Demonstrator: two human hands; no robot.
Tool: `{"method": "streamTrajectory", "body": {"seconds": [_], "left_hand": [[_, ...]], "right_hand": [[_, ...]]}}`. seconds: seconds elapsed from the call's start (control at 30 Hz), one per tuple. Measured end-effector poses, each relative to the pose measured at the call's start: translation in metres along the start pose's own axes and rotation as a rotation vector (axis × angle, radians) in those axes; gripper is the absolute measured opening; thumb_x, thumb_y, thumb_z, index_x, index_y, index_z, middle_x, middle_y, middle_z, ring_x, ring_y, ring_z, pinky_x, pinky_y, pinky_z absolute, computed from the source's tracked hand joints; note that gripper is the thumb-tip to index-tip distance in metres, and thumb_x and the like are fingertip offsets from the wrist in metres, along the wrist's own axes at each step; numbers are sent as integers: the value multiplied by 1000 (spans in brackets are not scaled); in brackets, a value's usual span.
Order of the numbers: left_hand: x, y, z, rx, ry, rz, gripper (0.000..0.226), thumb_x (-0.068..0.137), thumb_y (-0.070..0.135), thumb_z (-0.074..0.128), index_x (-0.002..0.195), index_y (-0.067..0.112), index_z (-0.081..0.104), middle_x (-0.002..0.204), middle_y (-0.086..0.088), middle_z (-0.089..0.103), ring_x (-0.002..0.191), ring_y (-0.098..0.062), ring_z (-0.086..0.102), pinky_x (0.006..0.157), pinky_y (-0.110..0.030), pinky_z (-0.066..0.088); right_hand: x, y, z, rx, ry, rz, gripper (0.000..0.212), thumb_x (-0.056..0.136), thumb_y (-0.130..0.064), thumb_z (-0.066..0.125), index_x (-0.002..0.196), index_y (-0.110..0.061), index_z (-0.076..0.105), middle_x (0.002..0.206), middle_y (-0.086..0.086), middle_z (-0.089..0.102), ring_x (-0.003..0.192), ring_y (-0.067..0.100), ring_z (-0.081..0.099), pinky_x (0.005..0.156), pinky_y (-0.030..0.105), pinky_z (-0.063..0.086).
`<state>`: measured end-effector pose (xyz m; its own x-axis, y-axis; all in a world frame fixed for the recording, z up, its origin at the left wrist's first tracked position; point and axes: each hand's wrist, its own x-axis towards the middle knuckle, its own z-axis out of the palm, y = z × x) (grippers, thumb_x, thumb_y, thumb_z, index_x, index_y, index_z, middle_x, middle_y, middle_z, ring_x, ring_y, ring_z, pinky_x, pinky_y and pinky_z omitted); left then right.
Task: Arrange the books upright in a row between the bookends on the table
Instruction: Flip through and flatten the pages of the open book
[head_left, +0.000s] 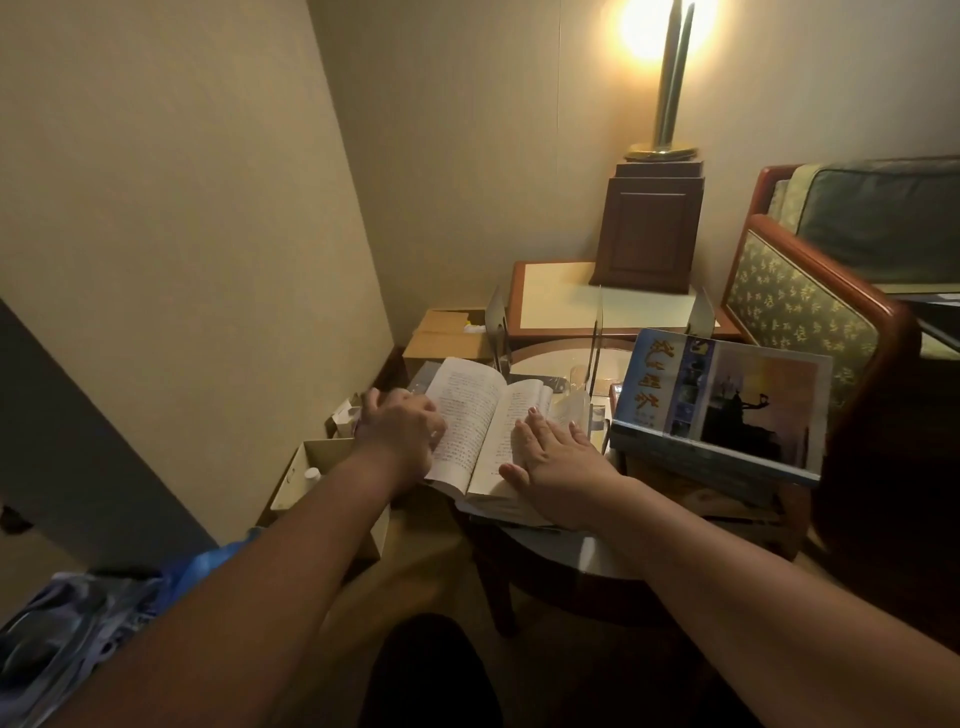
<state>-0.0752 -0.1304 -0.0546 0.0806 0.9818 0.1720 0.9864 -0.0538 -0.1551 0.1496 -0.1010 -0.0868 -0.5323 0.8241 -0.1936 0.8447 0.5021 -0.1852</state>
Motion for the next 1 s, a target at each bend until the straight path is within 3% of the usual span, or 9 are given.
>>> {"method": "streamTrajectory", "body": {"seconds": [0.13, 0.3, 0.4, 0.53, 0.67, 0.77, 0.87, 0.93, 1.0], "left_hand": [[-5, 13, 3, -112, -54, 151, 50, 100, 29, 55, 149, 27, 46, 152, 1, 47, 140, -21, 41, 116, -49, 27], [-6, 24, 17, -253, -196, 14, 65, 103, 55, 36, 156, 17, 34, 160, -5, 38, 146, -24, 36, 119, -48, 28], [-7, 22, 24, -335, -211, -17, 63, 99, 49, 51, 153, 19, 38, 153, -4, 44, 139, -24, 43, 113, -47, 40], [-6, 26, 26, -296, -14, 37, 47, 94, 36, 65, 139, 24, 58, 127, -3, 52, 115, -21, 47, 96, -36, 47], [-2, 37, 23, -509, -114, -32, 34, 103, 39, 51, 123, 17, 68, 109, -1, 61, 97, -16, 57, 84, -35, 55], [3, 45, 10, -842, -233, -240, 43, 107, 44, 35, 115, 15, 66, 111, -3, 68, 97, -16, 64, 82, -38, 57], [7, 44, 0, -1056, -254, -350, 68, 89, 79, 23, 110, 29, 64, 113, -2, 70, 101, -21, 68, 89, -45, 56], [8, 40, -1, -1086, -250, -338, 86, 74, 93, 29, 113, 25, 65, 112, -1, 71, 97, -20, 69, 86, -44, 59], [6, 41, 0, -1005, -243, -302, 72, 84, 78, 54, 125, 18, 60, 114, 2, 67, 95, -14, 66, 75, -32, 58]], "right_hand": [[-2, 2, 4, -2, 13, -22, 80, 102, -66, 12, 162, -17, -11, 169, 8, -17, 155, 25, -16, 126, 48, -7], [-1, 9, 16, 19, 60, -31, 79, 102, -66, 10, 161, -19, -16, 167, 4, -23, 155, 21, -19, 123, 41, -12], [-2, 9, 22, 58, 60, -16, 82, 101, -68, 12, 159, -20, -20, 167, 4, -24, 154, 21, -21, 124, 41, -13], [-3, 9, 23, 77, 71, -2, 83, 101, -68, 12, 158, -19, -20, 168, 4, -21, 154, 20, -20, 123, 41, -15], [1, 6, 21, 94, 74, -3, 83, 100, -69, 13, 160, -19, -17, 169, 3, -18, 155, 21, -18, 125, 44, -12], [3, 5, 20, 121, 74, 11, 84, 99, -70, 14, 161, -20, -15, 170, 1, -16, 156, 22, -15, 126, 47, -10], [2, 5, 21, 131, 73, 15, 83, 100, -70, 15, 161, -21, -15, 170, 1, -15, 156, 23, -14, 126, 48, -8], [1, 4, 20, 125, 73, 8, 83, 100, -69, 15, 161, -21, -15, 170, 2, -15, 156, 24, -14, 126, 49, -8], [1, 2, 22, 95, 61, -5, 85, 98, -70, 14, 161, -19, -14, 170, 4, -14, 156, 23, -15, 126, 50, -7]]}}
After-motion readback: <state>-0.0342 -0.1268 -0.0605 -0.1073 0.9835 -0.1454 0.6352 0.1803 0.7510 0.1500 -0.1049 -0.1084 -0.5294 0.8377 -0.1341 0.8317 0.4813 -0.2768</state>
